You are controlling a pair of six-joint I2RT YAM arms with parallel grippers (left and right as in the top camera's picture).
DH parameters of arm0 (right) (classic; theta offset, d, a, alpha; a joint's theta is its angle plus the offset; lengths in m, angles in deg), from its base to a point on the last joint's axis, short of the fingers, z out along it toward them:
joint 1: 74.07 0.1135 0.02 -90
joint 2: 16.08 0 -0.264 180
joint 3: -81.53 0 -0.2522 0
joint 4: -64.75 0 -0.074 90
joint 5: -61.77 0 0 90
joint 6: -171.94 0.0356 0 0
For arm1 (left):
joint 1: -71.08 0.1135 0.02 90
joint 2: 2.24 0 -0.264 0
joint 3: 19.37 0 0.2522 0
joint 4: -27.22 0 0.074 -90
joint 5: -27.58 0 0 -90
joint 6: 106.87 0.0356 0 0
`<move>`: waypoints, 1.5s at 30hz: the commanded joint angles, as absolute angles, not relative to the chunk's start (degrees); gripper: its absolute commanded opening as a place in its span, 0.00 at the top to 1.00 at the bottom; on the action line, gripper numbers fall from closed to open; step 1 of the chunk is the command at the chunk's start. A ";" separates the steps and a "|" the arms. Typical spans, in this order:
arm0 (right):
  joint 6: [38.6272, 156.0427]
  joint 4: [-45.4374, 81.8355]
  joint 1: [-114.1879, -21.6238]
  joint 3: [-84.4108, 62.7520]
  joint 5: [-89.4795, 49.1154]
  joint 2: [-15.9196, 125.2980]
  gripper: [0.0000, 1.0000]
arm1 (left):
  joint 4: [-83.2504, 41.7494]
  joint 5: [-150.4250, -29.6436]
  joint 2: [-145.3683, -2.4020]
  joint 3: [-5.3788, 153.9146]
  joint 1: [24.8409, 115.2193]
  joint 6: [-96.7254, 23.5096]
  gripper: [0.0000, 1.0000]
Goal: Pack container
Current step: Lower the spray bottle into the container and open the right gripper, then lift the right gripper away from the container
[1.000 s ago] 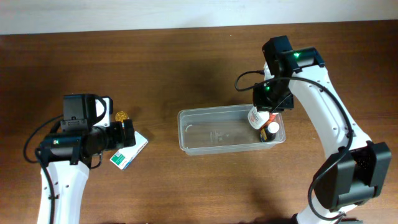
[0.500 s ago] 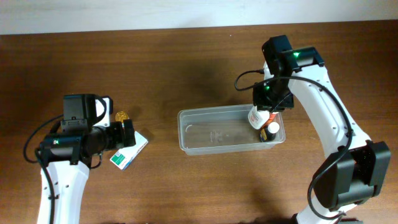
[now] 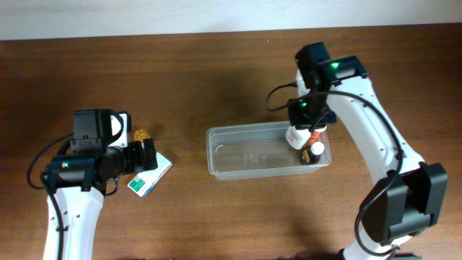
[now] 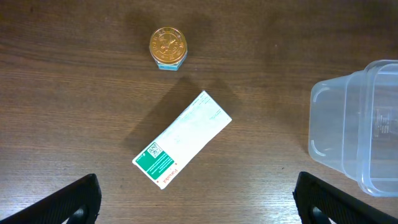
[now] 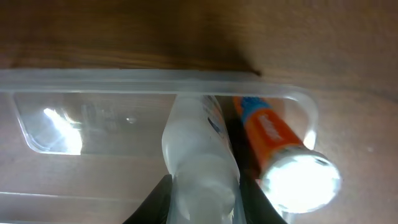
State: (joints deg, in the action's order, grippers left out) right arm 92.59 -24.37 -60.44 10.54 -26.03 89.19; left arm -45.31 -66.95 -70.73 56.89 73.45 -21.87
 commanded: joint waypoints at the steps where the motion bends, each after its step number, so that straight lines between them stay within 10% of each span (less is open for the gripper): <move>1: 90.73 -23.30 -57.47 10.60 -28.85 89.50 0.77 | -45.33 -67.59 -70.75 57.92 73.36 -21.14 0.01; 26: 90.95 -18.71 -57.69 7.17 -33.48 93.61 0.75 | -45.37 -67.59 -70.75 57.92 73.36 -21.14 0.00; 45: 90.95 -23.47 -57.71 16.83 -35.58 83.14 0.38 | -45.35 -67.59 -70.75 57.92 73.39 -21.14 0.01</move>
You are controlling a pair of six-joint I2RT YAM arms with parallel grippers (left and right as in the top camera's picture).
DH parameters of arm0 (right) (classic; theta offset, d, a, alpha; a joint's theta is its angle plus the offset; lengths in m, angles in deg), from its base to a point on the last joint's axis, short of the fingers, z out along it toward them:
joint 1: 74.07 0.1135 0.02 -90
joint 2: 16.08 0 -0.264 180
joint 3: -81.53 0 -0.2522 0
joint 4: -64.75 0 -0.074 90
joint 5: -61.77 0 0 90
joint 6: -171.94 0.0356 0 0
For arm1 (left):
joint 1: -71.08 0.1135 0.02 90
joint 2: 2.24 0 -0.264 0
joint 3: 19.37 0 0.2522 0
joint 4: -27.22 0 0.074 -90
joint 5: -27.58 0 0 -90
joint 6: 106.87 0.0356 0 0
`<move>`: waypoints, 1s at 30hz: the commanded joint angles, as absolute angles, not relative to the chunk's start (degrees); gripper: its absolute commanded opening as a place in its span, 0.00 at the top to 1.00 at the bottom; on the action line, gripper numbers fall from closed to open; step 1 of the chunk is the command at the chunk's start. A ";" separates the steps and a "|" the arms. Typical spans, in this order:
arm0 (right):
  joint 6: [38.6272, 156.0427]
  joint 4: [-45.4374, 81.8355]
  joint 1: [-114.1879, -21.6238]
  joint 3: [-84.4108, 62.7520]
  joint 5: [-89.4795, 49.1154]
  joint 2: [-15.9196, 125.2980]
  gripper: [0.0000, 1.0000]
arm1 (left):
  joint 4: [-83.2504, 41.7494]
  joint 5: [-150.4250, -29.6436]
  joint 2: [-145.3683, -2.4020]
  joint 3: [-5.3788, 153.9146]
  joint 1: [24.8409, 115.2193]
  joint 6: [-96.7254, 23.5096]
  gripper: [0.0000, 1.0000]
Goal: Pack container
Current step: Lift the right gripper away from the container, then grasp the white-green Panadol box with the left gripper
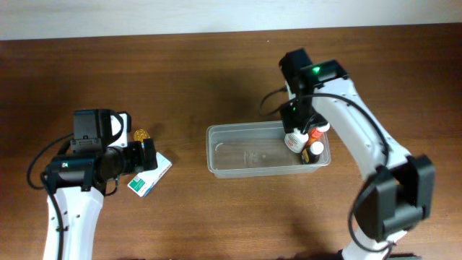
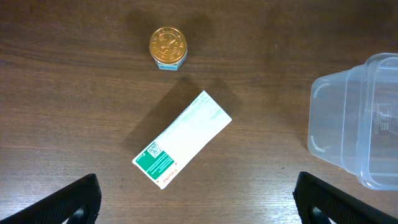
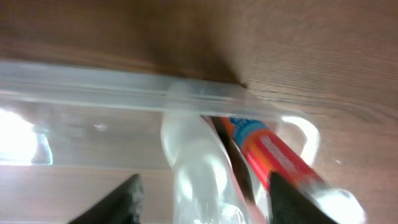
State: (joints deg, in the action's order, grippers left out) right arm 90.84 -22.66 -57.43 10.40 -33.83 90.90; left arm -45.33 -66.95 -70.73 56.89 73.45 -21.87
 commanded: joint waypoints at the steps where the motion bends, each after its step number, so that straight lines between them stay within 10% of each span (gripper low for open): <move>1: 90.95 -23.91 -58.02 18.56 -35.56 81.50 0.33 | -45.35 -67.59 -70.75 57.92 73.39 -21.14 0.00; 5: 92.57 -24.26 -61.38 22.71 -35.19 75.27 0.01 | -45.11 -67.59 -70.75 57.92 73.39 -21.14 0.01; 17: 92.88 -31.54 -84.53 18.64 -21.50 73.26 0.02 | -46.44 -67.35 -84.47 57.81 72.12 -15.05 0.01; 30: 90.91 -30.49 -86.52 13.68 -21.33 73.39 0.02 | -44.65 -63.92 -107.93 57.81 69.19 -15.11 0.01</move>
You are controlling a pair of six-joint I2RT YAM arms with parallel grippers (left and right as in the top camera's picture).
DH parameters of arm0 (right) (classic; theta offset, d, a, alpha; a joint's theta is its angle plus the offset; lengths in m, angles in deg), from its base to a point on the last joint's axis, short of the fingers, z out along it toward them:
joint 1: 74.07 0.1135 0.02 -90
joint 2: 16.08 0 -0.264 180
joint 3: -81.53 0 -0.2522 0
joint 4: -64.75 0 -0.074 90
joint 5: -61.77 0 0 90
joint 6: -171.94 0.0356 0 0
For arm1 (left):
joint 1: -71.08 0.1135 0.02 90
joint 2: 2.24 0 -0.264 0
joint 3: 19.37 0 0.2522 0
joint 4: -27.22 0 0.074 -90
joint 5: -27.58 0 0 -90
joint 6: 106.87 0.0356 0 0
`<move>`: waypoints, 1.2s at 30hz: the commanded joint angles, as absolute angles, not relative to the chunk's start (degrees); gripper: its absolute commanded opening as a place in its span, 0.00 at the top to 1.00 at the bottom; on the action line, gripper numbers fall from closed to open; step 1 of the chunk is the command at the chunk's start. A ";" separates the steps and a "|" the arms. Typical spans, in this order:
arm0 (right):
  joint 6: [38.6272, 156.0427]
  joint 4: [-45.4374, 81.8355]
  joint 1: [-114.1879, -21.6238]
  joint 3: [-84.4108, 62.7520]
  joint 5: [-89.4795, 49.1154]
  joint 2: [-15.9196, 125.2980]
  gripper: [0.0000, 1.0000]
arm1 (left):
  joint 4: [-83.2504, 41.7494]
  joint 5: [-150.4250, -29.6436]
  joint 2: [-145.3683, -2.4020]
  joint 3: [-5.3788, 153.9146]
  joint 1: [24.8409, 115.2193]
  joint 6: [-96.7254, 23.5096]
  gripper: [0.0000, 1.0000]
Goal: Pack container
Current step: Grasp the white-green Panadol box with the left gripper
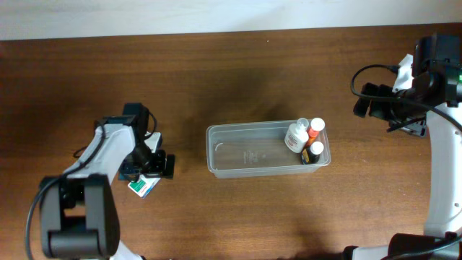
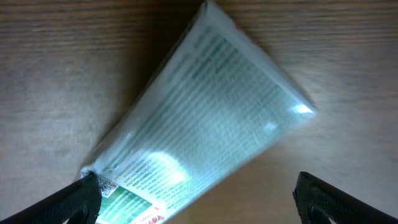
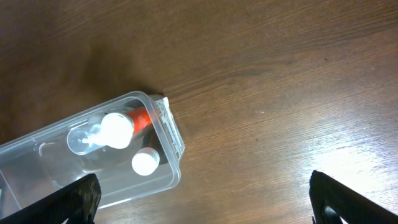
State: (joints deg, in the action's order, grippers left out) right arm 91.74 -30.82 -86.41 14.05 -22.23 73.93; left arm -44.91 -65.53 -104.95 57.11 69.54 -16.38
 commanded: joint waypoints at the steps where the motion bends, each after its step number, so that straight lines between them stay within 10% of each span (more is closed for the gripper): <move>1: 90.91 -30.44 -86.52 13.68 -21.33 73.39 0.02 | -44.48 -63.89 -108.76 57.81 69.21 -15.11 0.00; 11: 90.28 -30.47 -86.52 13.68 -21.33 73.39 0.00 | -44.54 -63.98 -110.24 57.81 69.19 -15.13 0.50; 18: 90.28 -30.47 -86.52 13.68 -21.33 73.39 0.00 | -44.45 -63.98 -110.24 57.81 69.19 -15.11 0.50; 24: 90.06 -30.49 -86.52 13.68 -21.33 73.39 0.00 | -44.21 -63.94 -110.24 57.83 69.19 -15.11 0.23; 36: 89.84 -30.23 -86.52 13.68 -21.33 73.39 0.00 | -44.91 -58.23 -106.44 58.53 69.19 -17.71 0.13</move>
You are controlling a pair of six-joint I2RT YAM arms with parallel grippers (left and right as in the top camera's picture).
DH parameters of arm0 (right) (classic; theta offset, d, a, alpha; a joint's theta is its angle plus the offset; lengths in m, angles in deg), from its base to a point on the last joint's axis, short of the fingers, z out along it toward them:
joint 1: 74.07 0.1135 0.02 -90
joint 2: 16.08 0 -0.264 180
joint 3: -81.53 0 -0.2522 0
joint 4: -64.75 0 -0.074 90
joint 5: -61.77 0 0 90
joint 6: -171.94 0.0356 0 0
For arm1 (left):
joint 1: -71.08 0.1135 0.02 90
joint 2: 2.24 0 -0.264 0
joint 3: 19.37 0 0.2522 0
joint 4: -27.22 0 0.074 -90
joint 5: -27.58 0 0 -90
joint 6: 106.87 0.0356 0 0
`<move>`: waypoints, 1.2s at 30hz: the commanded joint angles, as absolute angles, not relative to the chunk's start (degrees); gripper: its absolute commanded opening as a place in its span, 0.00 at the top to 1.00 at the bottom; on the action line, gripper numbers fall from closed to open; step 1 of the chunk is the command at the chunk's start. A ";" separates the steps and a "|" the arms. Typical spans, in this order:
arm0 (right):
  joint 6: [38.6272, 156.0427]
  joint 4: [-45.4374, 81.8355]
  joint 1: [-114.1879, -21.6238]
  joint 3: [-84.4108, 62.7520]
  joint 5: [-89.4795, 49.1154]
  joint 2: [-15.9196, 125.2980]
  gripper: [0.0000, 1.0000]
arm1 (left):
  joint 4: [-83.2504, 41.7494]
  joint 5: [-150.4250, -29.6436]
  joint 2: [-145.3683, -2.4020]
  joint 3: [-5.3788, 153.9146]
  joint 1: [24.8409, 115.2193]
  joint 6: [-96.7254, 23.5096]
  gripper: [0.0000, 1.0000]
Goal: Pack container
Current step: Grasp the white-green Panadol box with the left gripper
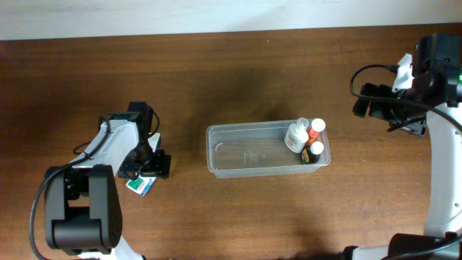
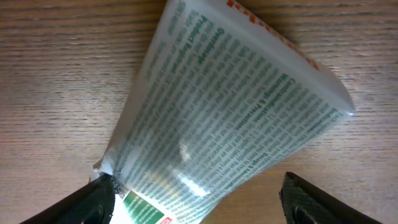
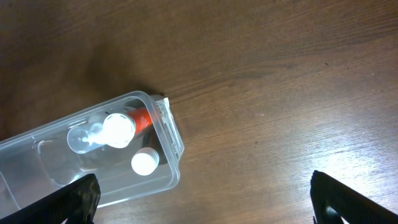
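A white medicine box with green print (image 2: 230, 106) lies flat on the table and fills the left wrist view. My left gripper (image 2: 199, 208) is low over it, open, one finger on each side (image 1: 146, 170). The clear plastic container (image 1: 245, 128) sits mid-table. At its right end are a clear white-capped bottle (image 1: 295, 136), an orange tube (image 1: 315, 128) and a small dark white-capped bottle (image 1: 315, 151). My right gripper (image 1: 375, 107) hangs open and empty, high to the right of the container (image 3: 176, 163).
The left part of the container is bare inside. Brown wooden table (image 1: 231, 65) all round, with a pale wall edge along the back. The left arm covers the spot behind the box.
My left gripper has come a little lower onto the box, which looms larger, and the fingers stand slightly closer together. The right arm and the container's contents are unchanged.
First my right gripper was shut on the clear bottle at the container's right end while the left hung high over the box and a gold-lidded jar. Then the right was open beside the bottle. Then it was far right and the left was down at the box, as now.
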State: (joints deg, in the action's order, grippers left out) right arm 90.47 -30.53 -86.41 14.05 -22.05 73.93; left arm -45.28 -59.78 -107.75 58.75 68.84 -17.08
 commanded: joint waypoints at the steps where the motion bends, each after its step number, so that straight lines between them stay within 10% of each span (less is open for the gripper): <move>1: 89.84 -30.16 -86.52 13.68 -21.33 73.39 0.00 | -44.91 -58.01 -105.52 58.53 69.19 -17.71 0.09; 29: 89.84 -30.05 -86.52 13.68 -21.33 73.39 0.00 | -36.02 -59.52 -103.62 52.37 69.19 -17.69 0.01; 36: 89.82 -30.07 -86.52 13.68 -21.33 73.39 0.00 | -36.70 -62.01 -103.60 52.37 69.19 -17.71 0.31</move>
State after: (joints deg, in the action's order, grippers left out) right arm 90.47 -30.05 -86.41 14.05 -22.05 73.93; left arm -36.54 -59.59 -103.08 52.61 68.90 -17.80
